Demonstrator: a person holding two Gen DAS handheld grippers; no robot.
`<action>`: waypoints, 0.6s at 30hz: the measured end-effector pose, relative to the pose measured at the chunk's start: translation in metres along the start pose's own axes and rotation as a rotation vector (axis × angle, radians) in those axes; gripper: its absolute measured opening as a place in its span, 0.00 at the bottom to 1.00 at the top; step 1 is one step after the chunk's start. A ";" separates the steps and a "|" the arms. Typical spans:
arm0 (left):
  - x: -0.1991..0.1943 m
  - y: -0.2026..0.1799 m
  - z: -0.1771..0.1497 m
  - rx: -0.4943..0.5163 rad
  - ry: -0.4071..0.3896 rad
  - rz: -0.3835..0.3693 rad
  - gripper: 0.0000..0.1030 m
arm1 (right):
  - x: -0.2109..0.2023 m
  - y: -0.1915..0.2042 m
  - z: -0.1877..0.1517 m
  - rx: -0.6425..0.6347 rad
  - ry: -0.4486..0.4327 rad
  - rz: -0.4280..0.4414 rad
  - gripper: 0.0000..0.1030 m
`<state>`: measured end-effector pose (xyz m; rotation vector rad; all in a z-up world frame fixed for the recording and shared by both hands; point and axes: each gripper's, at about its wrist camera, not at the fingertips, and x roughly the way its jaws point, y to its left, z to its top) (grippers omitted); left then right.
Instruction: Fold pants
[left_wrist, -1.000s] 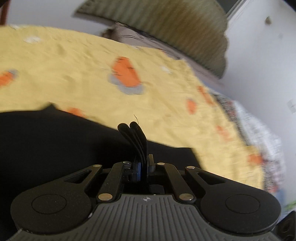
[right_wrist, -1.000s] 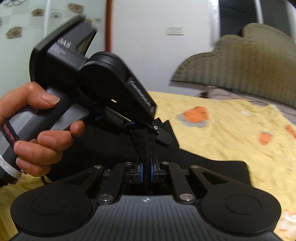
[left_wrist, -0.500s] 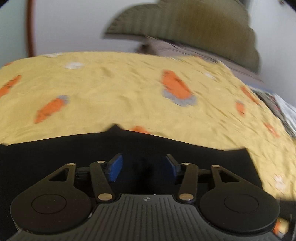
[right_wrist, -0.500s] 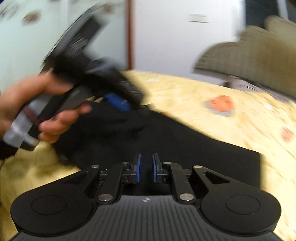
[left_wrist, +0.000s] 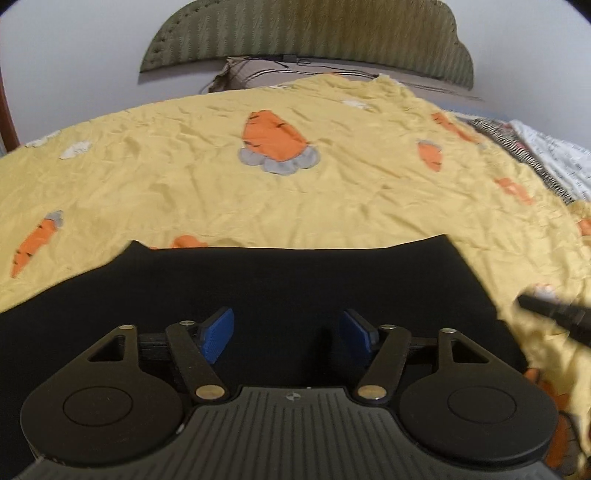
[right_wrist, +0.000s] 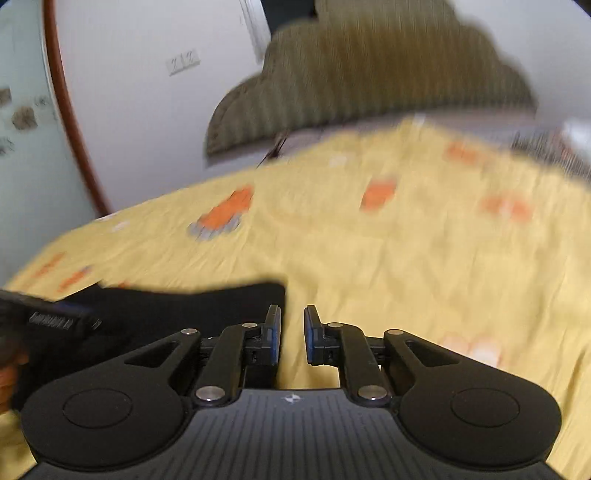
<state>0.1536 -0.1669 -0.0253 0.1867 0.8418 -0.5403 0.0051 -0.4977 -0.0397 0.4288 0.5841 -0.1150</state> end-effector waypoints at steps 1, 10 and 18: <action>0.006 -0.007 -0.001 0.000 0.008 -0.014 0.72 | 0.005 -0.002 -0.004 0.011 0.037 0.025 0.12; 0.018 -0.031 -0.009 0.042 0.047 -0.004 0.72 | -0.027 -0.006 -0.022 -0.069 0.081 0.027 0.19; 0.036 -0.056 -0.010 0.105 0.025 0.061 0.80 | -0.006 0.014 -0.030 -0.208 0.014 -0.180 0.73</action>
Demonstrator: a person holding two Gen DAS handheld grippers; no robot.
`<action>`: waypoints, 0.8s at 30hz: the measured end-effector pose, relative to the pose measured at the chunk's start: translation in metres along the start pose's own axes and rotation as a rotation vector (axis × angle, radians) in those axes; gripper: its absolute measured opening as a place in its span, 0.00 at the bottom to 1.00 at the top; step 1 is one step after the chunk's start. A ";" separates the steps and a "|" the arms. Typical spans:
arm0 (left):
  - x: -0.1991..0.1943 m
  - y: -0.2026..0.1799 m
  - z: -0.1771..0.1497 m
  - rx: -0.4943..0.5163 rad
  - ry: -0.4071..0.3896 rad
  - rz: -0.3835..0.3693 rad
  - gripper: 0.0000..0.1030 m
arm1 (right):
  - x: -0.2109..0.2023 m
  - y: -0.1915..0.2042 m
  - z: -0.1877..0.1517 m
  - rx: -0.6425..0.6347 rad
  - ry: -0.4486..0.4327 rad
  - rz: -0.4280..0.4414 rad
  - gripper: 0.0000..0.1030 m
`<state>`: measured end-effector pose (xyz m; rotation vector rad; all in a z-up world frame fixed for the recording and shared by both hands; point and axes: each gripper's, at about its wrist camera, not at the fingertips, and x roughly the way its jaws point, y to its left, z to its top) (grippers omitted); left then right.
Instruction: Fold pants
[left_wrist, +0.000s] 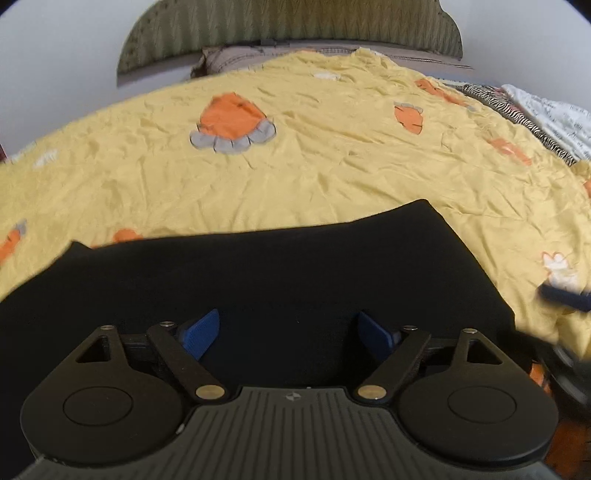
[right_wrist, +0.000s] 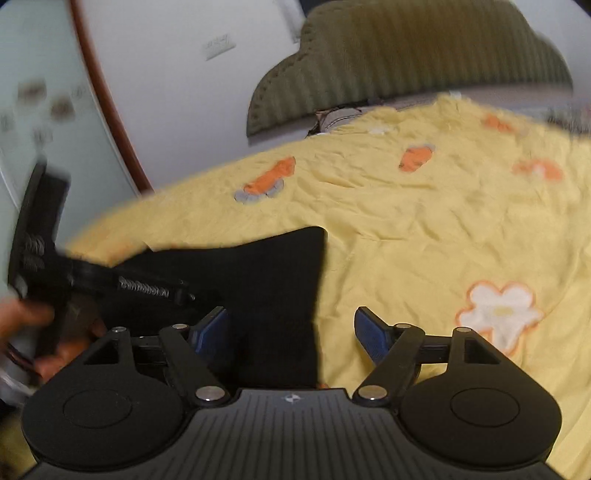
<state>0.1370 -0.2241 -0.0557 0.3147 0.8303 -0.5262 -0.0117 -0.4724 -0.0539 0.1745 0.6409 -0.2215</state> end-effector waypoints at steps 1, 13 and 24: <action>-0.005 0.000 0.000 0.001 -0.009 0.001 0.80 | 0.005 0.005 -0.001 -0.068 -0.007 -0.166 0.73; -0.075 0.077 -0.020 -0.132 -0.115 0.174 0.85 | 0.000 0.041 0.006 -0.099 -0.054 -0.216 0.89; -0.108 0.178 -0.087 -0.158 -0.043 0.495 0.91 | 0.013 0.150 -0.005 -0.341 0.106 0.153 0.95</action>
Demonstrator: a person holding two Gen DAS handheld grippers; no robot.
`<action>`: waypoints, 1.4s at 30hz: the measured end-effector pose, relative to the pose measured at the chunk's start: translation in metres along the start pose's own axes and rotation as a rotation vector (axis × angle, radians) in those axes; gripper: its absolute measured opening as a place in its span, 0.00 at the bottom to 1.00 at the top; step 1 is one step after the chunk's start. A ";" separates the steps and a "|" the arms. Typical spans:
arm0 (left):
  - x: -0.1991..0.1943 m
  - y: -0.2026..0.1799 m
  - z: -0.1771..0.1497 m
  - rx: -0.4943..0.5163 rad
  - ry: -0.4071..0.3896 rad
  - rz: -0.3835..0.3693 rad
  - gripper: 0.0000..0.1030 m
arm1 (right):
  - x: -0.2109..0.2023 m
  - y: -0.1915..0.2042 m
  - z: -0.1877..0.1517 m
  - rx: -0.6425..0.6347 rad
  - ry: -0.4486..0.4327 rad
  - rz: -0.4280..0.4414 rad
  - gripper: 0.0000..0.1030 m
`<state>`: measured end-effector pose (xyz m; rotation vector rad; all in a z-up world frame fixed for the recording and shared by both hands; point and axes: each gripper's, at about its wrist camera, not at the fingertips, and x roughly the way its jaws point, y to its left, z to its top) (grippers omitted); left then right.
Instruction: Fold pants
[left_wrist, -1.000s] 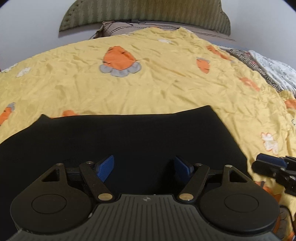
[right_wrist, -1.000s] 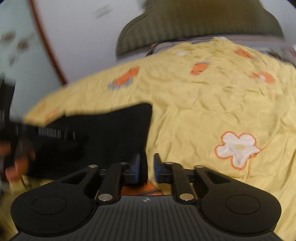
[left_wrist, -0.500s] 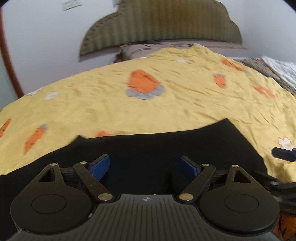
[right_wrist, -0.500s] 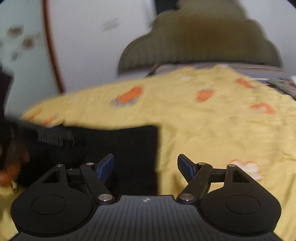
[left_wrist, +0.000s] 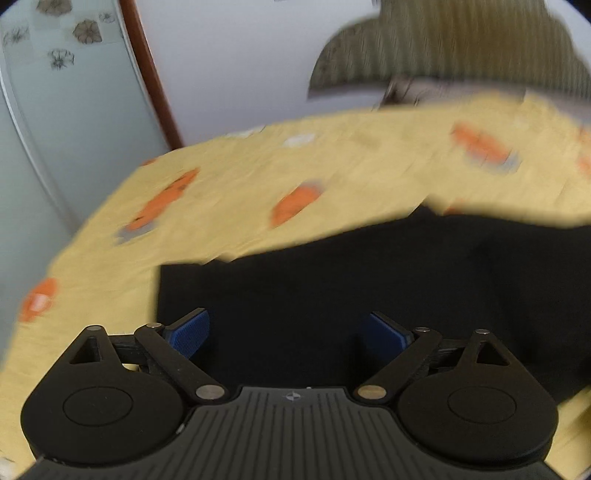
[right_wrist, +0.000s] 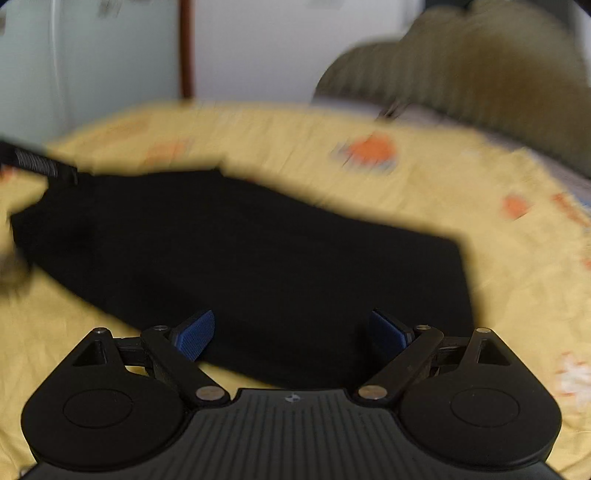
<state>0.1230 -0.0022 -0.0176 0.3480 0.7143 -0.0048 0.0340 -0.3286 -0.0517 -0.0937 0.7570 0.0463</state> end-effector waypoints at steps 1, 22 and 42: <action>0.004 0.006 -0.006 0.025 0.016 0.022 0.91 | -0.001 0.003 0.002 -0.007 0.011 -0.035 0.96; -0.015 0.025 -0.012 -0.061 -0.004 -0.114 0.93 | -0.033 -0.033 0.015 0.095 -0.181 0.056 0.95; -0.052 -0.256 -0.016 0.514 -0.304 -0.416 0.86 | 0.081 -0.242 0.010 0.717 -0.036 0.515 0.11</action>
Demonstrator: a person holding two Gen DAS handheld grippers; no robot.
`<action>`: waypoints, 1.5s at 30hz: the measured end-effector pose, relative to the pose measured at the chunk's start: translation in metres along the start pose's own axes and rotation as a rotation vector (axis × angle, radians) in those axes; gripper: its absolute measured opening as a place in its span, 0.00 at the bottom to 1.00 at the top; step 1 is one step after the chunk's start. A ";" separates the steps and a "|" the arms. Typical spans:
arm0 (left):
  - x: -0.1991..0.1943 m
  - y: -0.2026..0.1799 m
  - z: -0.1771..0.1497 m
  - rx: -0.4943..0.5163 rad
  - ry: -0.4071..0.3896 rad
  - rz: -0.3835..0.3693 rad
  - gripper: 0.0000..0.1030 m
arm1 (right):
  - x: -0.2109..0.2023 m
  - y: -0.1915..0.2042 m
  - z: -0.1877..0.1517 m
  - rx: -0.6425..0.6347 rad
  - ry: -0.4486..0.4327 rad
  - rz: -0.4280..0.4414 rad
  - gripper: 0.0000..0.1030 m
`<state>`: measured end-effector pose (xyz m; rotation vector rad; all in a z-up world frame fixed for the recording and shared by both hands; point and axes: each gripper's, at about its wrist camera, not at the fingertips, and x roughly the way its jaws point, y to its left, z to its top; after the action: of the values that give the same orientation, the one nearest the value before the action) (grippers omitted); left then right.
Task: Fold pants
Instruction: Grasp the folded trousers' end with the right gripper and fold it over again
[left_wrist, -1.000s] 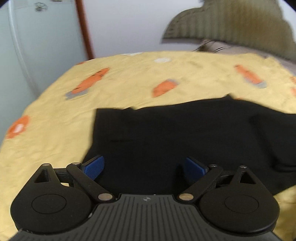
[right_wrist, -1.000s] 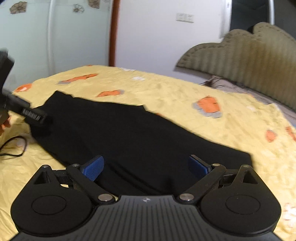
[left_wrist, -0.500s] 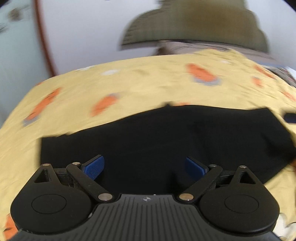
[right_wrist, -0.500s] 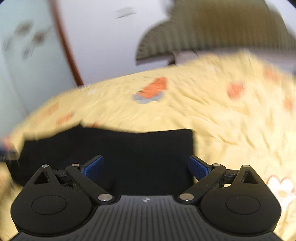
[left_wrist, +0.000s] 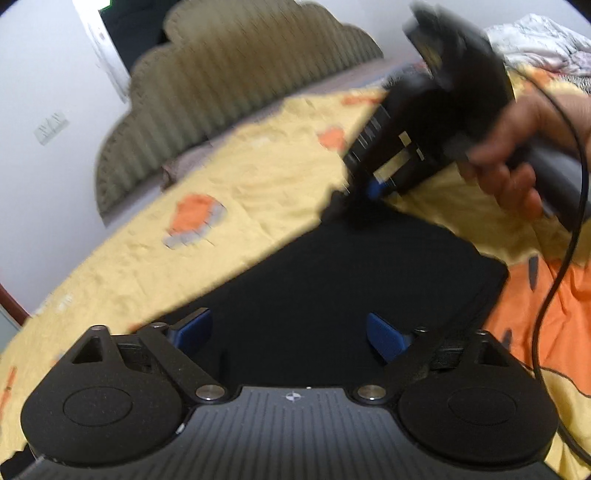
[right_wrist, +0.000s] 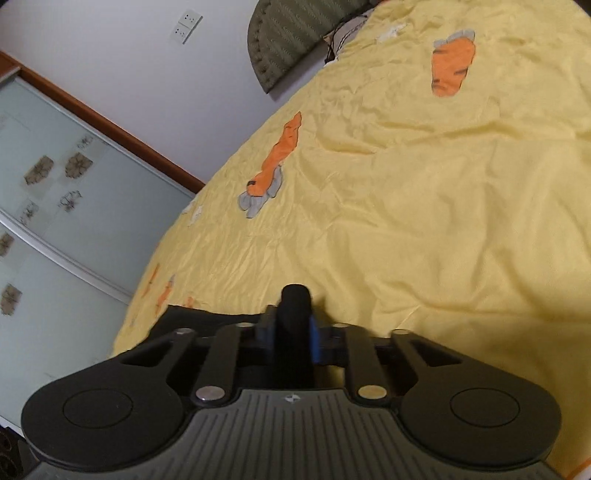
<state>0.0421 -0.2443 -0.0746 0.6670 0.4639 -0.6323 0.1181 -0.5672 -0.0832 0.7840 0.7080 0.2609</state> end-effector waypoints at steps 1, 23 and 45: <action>-0.001 -0.001 -0.002 -0.018 -0.011 -0.003 0.87 | -0.001 0.004 0.002 -0.013 -0.017 -0.012 0.09; 0.077 0.075 0.055 -0.478 0.197 -0.228 0.87 | -0.064 0.006 -0.072 -0.006 0.074 -0.008 0.21; 0.029 0.100 0.004 -0.252 0.241 0.112 0.93 | -0.054 0.100 -0.111 -0.293 -0.094 -0.435 0.27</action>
<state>0.1300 -0.1967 -0.0466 0.5270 0.7125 -0.3798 0.0077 -0.4613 -0.0405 0.3481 0.7134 -0.0673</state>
